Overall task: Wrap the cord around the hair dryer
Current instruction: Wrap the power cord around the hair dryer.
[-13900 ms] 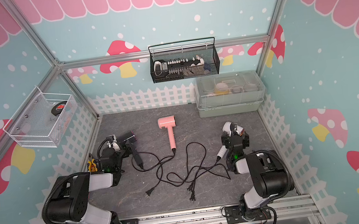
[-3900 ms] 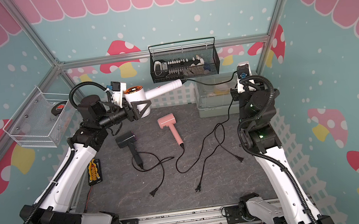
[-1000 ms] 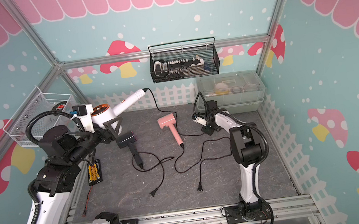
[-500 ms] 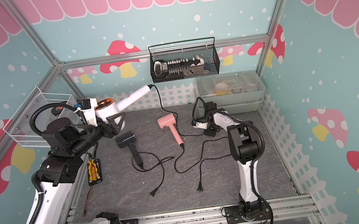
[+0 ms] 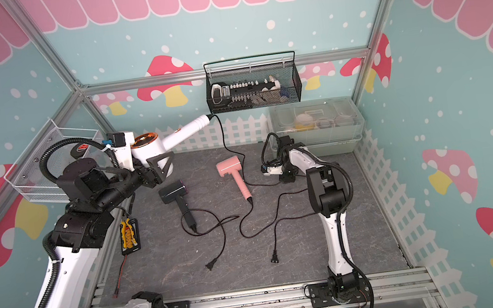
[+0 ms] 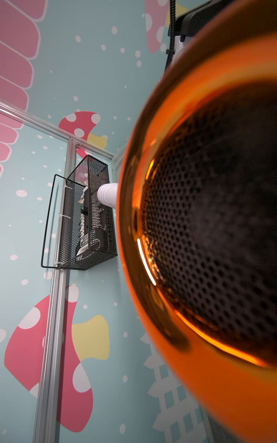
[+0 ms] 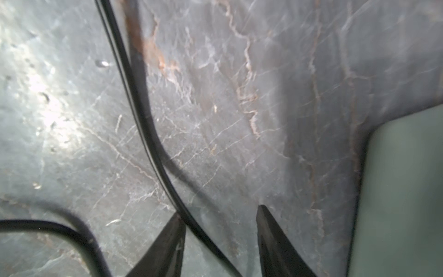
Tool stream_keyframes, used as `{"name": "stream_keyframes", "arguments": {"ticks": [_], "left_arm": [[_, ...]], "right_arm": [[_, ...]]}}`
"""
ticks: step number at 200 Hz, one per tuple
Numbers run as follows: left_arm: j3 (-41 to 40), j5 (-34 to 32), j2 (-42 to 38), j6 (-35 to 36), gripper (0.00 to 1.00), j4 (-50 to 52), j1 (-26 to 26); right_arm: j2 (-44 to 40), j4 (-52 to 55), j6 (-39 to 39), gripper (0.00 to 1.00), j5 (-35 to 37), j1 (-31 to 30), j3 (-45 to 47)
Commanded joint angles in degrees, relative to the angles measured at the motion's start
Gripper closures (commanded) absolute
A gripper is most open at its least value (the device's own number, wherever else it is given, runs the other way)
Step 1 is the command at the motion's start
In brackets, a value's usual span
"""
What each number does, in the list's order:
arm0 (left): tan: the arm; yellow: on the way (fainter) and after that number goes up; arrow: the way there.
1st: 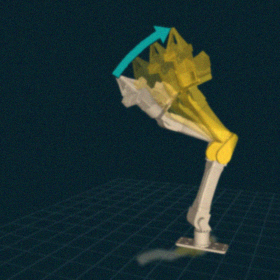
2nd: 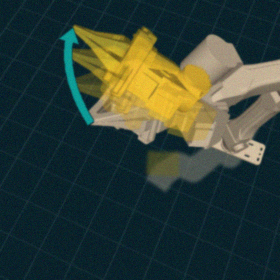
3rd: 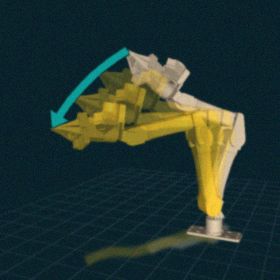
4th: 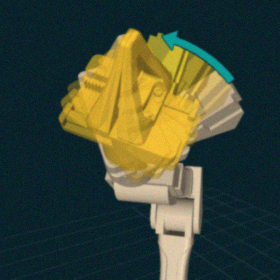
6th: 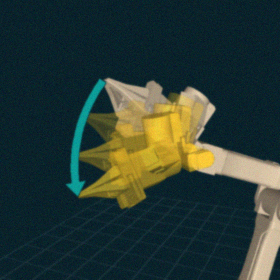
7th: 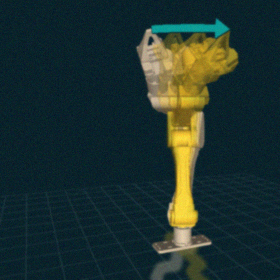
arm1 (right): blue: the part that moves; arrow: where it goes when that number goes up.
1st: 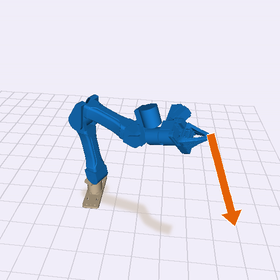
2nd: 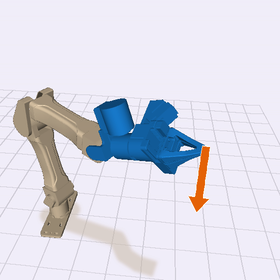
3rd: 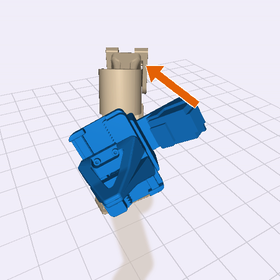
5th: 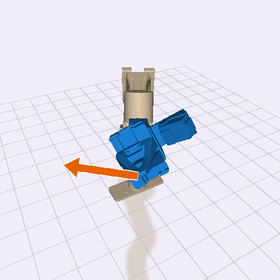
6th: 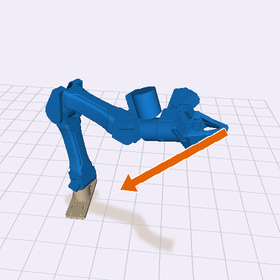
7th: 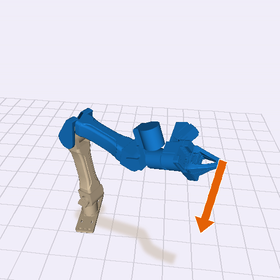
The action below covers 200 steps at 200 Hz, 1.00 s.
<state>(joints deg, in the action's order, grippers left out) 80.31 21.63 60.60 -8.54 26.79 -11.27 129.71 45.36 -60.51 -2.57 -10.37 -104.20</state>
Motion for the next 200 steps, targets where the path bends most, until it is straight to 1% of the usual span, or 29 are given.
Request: {"name": "stream_keyframes", "arguments": {"ticks": [1, 7, 27, 54, 66, 84, 98, 122, 137, 165, 178, 200], "left_arm": [[2.83, 1.68, -0.37, 0.87, 1.0, -3.85, 0.33], [2.8, 1.75, -0.25, 0.78, 1.0, -3.84, 0.38], [2.83, 1.88, -0.11, 0.26, 1.0, -4.26, 0.37], [2.41, 2.28, 0.45, -0.51, 1.0, -5.51, 0.37], [1.86, 2.27, 0.66, -0.85, 1.0, -6.34, 0.41], [0.54, 2.41, 1.35, -1.6, 1.0, -8.06, 0.41], [-0.48, 2.77, 2.09, -2.33, 1.0, -9.7, 0.37], [-1.34, 3.72, 4.08, -3.15, 1.0, -12.42, 0.37], [-1.22, 4.96, 5.89, -3.37, 1.0, -13.82, 0.37], [-0.67, 8.81, 10.0, -3.38, 1.0, -16.36, 0.39], [-0.86, 10.23, 11.55, -3.44, 1.0, -17.84, 0.37], [-1.03, 11.94, 14.08, -2.25, 1.0, -18.76, 0.38]], "right_arm": [[2.23, 4.43, -2.26, 0.63, -0.94, 0.64, -0.5], [2.37, 4.38, -2.17, 0.67, -1.0, 0.66, -0.4], [2.48, 4.22, -1.25, 0.85, -1.43, 0.7, -0.4], [1.15, 2.93, 0.95, 0.97, -1.9, 0.62, 0.41], [0.13, 2.29, 2.69, 1.0, -1.96, 0.6, 0.92], [-2.63, 0.91, 7.26, 1.0, -2.83, 0.62, 2.57], [-6.3, -1.28, 11.28, 1.0, -4.71, 0.52, 5.66], [-15.88, -7.48, 17.04, 1.0, -7.63, -0.56, 14.94], [-22.34, -9.6, 18.74, 1.0, -8.13, -1.91, 20.02], [-30.23, -8.12, 20.24, 1.0, -5.59, -6.16, 24.12], [-32.81, -7.67, 21.02, 1.0, -2.39, -8.67, 24.32], [-36.58, -6.04, 23.57, 1.0, -1.13, -11.29, 23.17]]}}
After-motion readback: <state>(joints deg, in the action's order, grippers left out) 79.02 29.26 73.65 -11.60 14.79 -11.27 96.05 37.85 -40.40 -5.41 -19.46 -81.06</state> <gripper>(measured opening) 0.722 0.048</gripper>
